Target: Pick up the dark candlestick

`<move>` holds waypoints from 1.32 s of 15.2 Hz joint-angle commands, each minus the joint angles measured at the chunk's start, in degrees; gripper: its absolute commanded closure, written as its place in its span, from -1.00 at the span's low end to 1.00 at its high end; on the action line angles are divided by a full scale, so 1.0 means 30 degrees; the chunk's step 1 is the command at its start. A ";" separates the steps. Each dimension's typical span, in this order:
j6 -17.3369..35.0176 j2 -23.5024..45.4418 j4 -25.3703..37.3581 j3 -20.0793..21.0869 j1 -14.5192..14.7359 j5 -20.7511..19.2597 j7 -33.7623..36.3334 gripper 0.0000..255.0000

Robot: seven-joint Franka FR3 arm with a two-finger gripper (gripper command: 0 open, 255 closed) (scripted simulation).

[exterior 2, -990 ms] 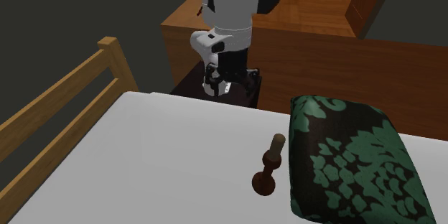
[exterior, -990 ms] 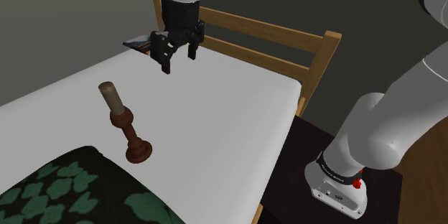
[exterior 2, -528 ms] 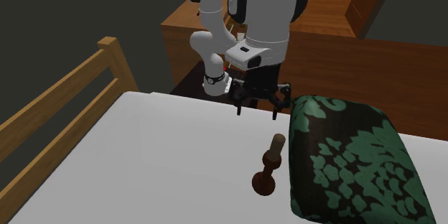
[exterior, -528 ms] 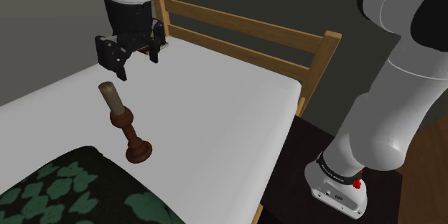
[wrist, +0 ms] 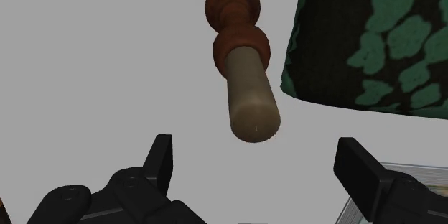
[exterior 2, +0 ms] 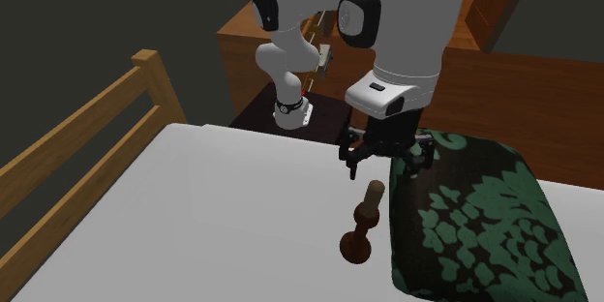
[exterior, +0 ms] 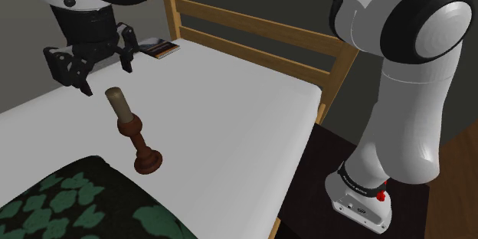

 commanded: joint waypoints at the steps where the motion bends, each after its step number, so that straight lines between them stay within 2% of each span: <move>1: 0.0397 0.0158 -0.0245 -0.0021 0.0050 -0.0112 0.0096 -1.00; 7: 0.1770 -0.0216 -0.1981 -0.0024 -0.0290 0.0040 0.0221 -1.00; 8: 0.1785 -0.0231 -0.2007 -0.0026 -0.0310 0.0051 0.0204 1.00; 17: 0.1769 -0.0213 -0.1977 -0.0023 -0.0289 0.0038 0.0221 1.00; 20: 0.0882 0.0011 -0.0874 -0.0018 -0.0081 -0.0049 0.0139 1.00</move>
